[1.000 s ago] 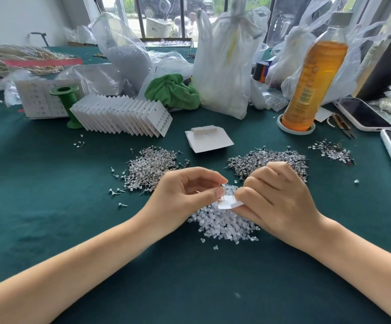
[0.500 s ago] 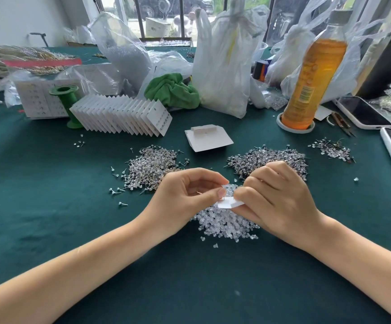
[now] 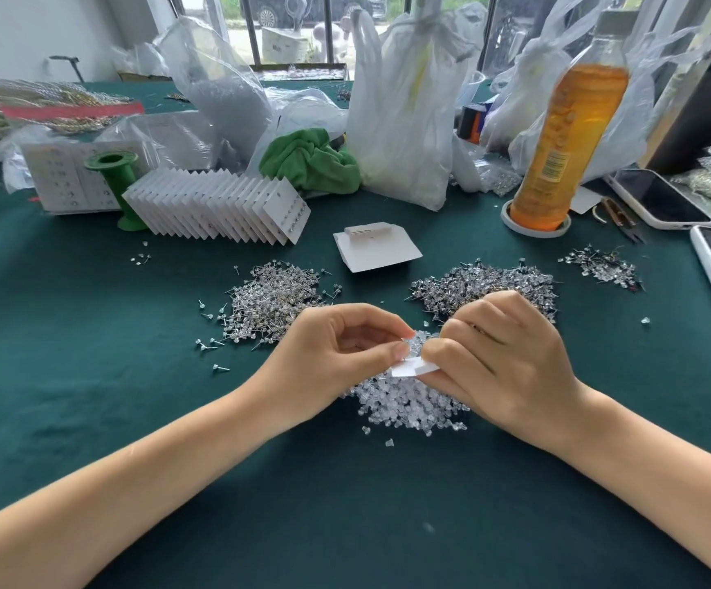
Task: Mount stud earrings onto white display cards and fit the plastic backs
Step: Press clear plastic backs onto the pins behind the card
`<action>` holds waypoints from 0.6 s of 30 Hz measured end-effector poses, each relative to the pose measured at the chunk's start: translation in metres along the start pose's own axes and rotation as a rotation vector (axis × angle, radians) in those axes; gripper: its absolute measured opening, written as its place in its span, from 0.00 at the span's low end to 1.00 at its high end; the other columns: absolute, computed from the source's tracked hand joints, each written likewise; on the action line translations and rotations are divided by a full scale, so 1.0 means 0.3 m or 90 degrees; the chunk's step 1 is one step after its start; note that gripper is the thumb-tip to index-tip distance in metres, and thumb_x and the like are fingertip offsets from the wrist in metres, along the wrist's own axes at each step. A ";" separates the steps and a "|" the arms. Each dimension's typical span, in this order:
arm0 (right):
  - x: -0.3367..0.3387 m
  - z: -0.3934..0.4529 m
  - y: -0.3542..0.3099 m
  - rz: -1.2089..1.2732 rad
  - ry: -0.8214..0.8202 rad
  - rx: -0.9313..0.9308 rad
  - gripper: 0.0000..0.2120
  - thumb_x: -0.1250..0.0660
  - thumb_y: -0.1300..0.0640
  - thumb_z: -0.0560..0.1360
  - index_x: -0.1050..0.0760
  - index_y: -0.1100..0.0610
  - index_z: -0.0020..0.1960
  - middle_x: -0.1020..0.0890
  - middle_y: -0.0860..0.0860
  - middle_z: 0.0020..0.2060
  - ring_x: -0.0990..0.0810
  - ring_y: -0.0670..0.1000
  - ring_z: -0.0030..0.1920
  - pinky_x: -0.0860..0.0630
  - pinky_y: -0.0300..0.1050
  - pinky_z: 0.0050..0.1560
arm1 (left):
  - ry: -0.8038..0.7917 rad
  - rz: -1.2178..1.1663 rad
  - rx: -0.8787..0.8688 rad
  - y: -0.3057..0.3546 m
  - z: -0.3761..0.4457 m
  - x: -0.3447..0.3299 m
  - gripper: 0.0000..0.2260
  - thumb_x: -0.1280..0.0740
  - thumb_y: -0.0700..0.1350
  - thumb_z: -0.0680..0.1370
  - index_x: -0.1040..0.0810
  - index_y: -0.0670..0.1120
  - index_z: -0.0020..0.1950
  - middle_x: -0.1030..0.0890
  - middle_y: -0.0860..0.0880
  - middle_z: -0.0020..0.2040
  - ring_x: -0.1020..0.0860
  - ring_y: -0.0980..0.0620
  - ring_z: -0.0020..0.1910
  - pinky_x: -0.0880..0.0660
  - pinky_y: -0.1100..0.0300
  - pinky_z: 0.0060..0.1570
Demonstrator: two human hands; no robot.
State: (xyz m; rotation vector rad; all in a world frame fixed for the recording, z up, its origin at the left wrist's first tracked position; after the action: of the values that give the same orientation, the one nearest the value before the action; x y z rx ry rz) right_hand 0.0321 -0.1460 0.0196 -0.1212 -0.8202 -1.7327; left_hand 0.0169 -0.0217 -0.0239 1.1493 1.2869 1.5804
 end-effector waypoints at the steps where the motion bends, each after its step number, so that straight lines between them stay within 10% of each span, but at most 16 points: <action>1: 0.001 -0.001 0.000 -0.002 0.000 0.001 0.15 0.31 0.55 0.75 0.21 0.57 0.31 0.23 0.50 0.27 0.23 0.53 0.28 0.31 0.47 0.35 | -0.006 0.004 0.002 0.000 0.002 -0.001 0.07 0.27 0.43 0.68 0.17 0.46 0.45 0.15 0.43 0.44 0.18 0.52 0.42 0.21 0.56 0.50; 18: 0.018 -0.004 0.016 -0.030 0.027 -0.019 0.14 0.31 0.56 0.75 0.21 0.58 0.31 0.23 0.50 0.27 0.22 0.52 0.29 0.34 0.46 0.37 | -0.072 -0.011 0.038 0.020 0.032 -0.009 0.07 0.26 0.35 0.69 0.17 0.44 0.46 0.15 0.48 0.42 0.18 0.55 0.41 0.23 0.68 0.43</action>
State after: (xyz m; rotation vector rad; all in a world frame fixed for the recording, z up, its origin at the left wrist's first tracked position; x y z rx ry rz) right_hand 0.0349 -0.1516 0.0237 -0.0851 -0.7709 -1.7870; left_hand 0.0269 -0.0227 -0.0179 1.2426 1.2731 1.4517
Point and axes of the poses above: each hand's wrist, its own z-axis towards the middle knuckle, its own x-axis out of the back of the hand, y = z × x, the point moved 9 cm from there along z, towards the middle knuckle
